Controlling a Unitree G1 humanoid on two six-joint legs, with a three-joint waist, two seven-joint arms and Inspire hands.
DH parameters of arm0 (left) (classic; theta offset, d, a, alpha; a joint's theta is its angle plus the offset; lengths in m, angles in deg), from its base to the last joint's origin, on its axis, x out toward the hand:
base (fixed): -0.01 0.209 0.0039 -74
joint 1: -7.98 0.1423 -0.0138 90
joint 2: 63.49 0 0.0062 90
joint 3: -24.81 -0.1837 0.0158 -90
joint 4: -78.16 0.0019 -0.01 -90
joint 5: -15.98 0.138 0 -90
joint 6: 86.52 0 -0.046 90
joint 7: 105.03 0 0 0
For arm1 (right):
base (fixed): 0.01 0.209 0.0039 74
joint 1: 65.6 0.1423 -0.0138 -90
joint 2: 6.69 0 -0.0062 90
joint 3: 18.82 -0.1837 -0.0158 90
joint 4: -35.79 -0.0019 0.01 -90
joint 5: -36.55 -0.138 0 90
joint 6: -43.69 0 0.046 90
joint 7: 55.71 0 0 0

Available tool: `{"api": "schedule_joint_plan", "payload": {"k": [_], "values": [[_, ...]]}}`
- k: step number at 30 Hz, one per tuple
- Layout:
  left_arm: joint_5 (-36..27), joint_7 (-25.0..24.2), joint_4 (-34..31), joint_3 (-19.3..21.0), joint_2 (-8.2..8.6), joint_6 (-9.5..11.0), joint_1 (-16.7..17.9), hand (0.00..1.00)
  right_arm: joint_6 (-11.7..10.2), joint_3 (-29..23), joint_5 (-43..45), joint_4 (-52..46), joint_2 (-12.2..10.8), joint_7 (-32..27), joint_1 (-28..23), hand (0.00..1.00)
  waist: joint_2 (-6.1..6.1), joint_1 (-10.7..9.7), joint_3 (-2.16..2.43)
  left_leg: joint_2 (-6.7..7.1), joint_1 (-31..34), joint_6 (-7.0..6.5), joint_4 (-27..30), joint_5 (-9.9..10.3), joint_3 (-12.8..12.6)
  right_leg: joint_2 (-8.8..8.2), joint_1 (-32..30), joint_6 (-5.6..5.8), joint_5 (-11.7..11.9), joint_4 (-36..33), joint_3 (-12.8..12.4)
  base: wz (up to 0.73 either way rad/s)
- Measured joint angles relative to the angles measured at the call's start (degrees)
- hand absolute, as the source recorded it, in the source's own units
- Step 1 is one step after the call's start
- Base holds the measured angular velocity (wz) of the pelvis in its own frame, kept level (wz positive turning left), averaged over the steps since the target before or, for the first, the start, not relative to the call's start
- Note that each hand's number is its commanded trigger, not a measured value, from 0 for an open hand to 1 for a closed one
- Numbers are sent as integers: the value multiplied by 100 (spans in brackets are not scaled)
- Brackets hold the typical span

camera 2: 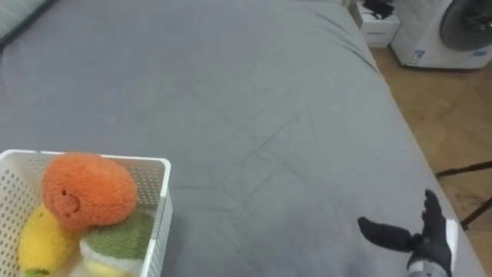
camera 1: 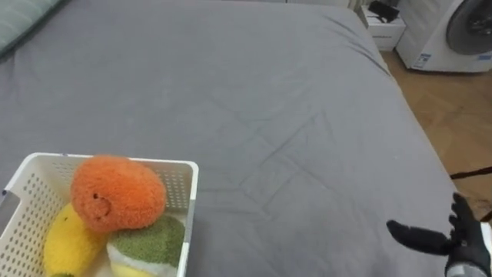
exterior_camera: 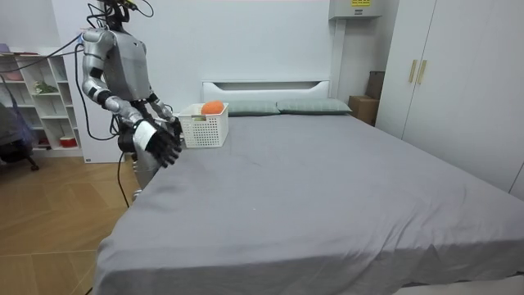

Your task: Collect toys from the bed

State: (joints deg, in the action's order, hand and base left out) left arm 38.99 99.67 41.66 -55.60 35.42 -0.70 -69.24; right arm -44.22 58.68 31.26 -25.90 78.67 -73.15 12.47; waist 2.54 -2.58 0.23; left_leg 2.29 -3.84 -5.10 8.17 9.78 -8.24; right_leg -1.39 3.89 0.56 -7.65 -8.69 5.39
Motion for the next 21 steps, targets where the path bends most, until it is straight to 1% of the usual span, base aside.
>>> {"api": "schedule_joint_plan", "payload": {"k": [1, 2, 3, 5, 6, 7, 9, 10, 11, 14, 17, 18, 19, 20, 21], "values": [[-17, 2, 61, -1, 0, 50, 4, 0, -16, 4, -67, 438, -27, -43, -26, 0, -13, -2, 8, -5, -1, 0, -7, 22, -6, 5, 5, 0, 0, -1, -8, -4], [-53, 2, 76, -7, 0, 60, 11, 0, -24, 12, -125, 648, -32, -50, -48, 0, -18, -3, 13, -9, -5, 1, -8, 33, -14, 9, 9, 0, 0, -1, -38, -5], [-97, 2, 109, -2, 0, 76, 16, 0, -37, 10, -188, 1075, -46, -60, -85, 0, -33, -5, 18, -11, -27, 4, -12, 44, -15, 16, 27, 0, 0, 2, -57, -5], [-99, 5, 223, 15, 1, 109, 22, 0, -49, 0, -261, 1820, -72, -80, -113, 0, -43, -11, 19, -15, -55, 6, -43, 45, -38, 27, 32, 0, -1, 0, -68, -7], [-100, 6, 242, 36, 1, 124, 21, 0, -64, -1, -272, 1972, -83, -86, -116, 0, -48, -23, 20, -16, -56, 8, -43, 46, -40, 28, 33, -1, -1, 1, -69, -5], [-103, 7, 276, 89, 3, 173, 20, 0, -87, -4, -281, 2256, -110, -123, -120, 0, -33, -44, 10, -18, -53, 10, -45, 47, -41, 31, 41, -2, -2, 2, -69, 0], [-98, 18, 324, 143, 6, 202, 16, 0, -134, -6, -355, 2623, -157, -131, -152, 0, -16, -46, -1, -23, -59, 19, -44, 55, -41, 35, 92, -6, -7, 8, -60, 0], [-91, 44, 377, 156, 5, 210, 18, 0, -145, -7, -376, 2860, -192, -126, -169, 0, -37, -42, -14, -26, -74, 25, -38, 67, -41, 39, 95, -12, -15, 8, -60, 0], [-84, 62, 400, 157, 5, 206, 44, 0, -146, -6, -366, 3068, -220, -117, -184, 0, -33, -42, -3, -27, -80, 31, -34, 78, -41, 38, 88, -14, -31, 8, -58, 0], [-87, 59, 402, 158, 6, 203, 97, 0, -150, -4, -336, 3597, -222, -58, -189, 0, -40, -45, 5, -23, -86, 44, -30, 89, -42, 35, 92, -15, -57, 5, -65, 0], [-81, -25, 393, 215, 11, 173, 191, 0, -65, 6, -189, 4099, -222, 264, -231, 0, -52, -41, 16, -21, -96, 45, -30, 88, -1, 35, 117, -22, -87, 6, -40, 7], [-87, -42, 393, 306, 18, 157, 211, 0, -9, 12, -186, 4272, -226, 410, -269, 0, -53, -37, 16, -19, -101, 50, -30, 89, 12, 35, 125, -27, -102, 6, -37, 7], [-103, -45, 393, 370, 25, 136, 238, 0, 96, 68, -185, 4383, -228, 526, -275, 0, -51, -31, 14, -15, -101, 57, -36, 87, 22, 34, 124, -30, -122, 5, -39, 4], [-102, -45, 393, 371, 25, 108, 248, 0, 143, 132, -174, 4426, -227, 584, -273, 0, -52, -23, 15, -13, -102, 59, -38, 87, 24, 35, 122, -31, -130, 7, -43, 3], [-102, -45, 395, 369, 32, 37, 260, 0, 239, 239, -143, 4511, -229, 705, -264, 0, -47, -22, 14, -8, -102, 61, -38, 87, 32, 31, 122, -30, -159, 7, -43, 0]]}}
